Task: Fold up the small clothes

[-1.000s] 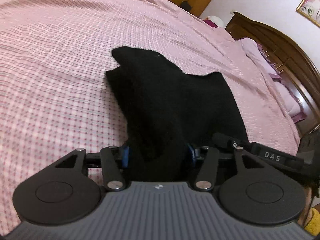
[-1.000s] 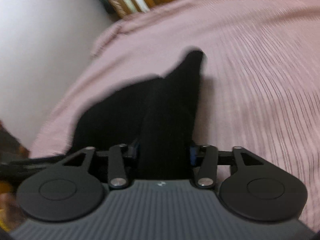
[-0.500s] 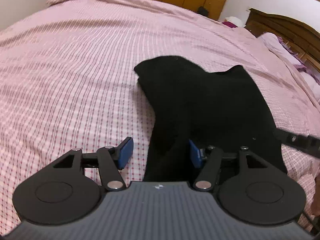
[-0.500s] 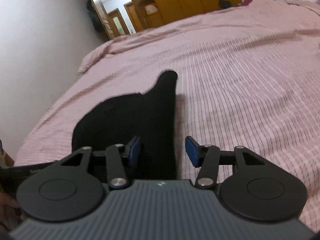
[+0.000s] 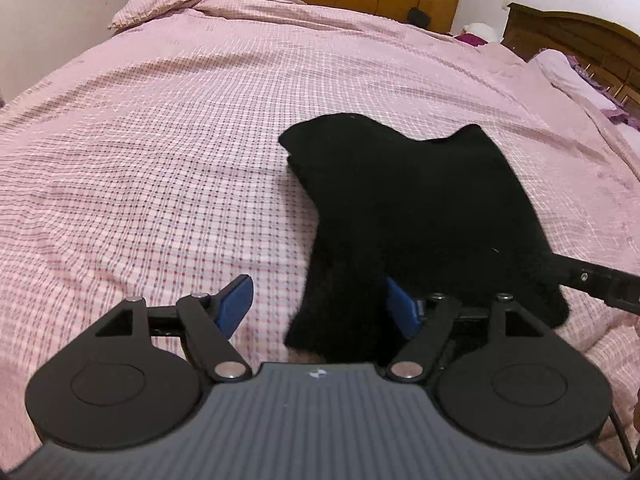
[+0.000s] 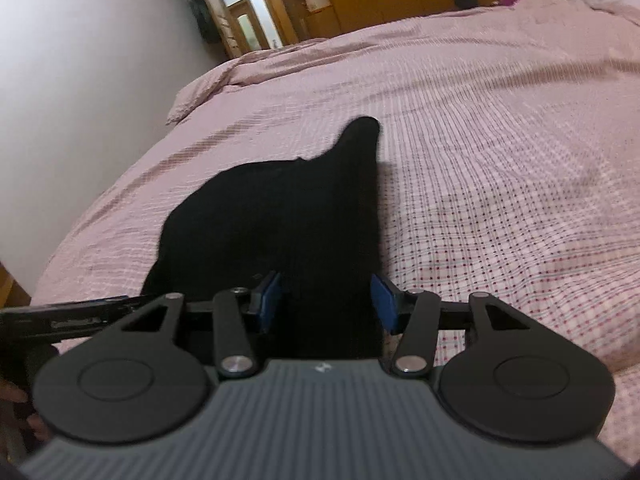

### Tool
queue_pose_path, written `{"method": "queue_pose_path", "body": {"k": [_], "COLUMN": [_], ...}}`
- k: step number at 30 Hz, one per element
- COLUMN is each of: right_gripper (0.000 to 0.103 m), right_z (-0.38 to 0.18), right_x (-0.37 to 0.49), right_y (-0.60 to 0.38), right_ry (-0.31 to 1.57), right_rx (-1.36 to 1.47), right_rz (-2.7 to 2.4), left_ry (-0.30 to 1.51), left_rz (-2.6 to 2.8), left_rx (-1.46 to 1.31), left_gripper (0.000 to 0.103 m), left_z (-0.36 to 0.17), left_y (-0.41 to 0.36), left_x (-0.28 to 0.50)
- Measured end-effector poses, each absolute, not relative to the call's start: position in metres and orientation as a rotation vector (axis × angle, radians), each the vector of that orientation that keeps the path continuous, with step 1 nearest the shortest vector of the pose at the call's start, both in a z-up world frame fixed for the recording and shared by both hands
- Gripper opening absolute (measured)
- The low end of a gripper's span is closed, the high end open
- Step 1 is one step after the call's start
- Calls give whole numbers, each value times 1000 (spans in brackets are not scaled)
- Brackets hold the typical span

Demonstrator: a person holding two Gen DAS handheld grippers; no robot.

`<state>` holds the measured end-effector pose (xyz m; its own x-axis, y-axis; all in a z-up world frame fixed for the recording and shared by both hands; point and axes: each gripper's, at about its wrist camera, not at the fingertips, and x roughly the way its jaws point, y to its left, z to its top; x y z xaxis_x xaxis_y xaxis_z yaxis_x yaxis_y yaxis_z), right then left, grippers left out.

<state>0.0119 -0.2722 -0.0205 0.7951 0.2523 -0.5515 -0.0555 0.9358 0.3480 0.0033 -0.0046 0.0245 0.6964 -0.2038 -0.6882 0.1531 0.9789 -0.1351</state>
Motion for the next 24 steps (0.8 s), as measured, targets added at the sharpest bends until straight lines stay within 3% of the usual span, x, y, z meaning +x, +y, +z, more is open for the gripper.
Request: {"method": "queue_pose_path", "body": {"k": [3,4,9,16,24], "right_gripper": [75,76,76,76,76], "right_z": [-12,-11,-15,-34,-39], "right_x": [-4,-8,-18,-18,-17], "right_y": [-266,-263,-262,-259,-257], "right_ry": [628,633,706,809,839], "right_rx": [275,257,267,288,283], "right_rz": [161,156,126,123,113], "left_ry": [779,773,767,937,935], "left_rz": [-191,-188,-180,-190,-169], "left_rx": [-46,-33,24,2,15], "left_gripper": [91,93,100,100,100], "left_z": [33,35,38,7,7], "left_y": [-15,-18,-31,-41,-42], "left_x": [-11,-15,-26,-19,-22]}}
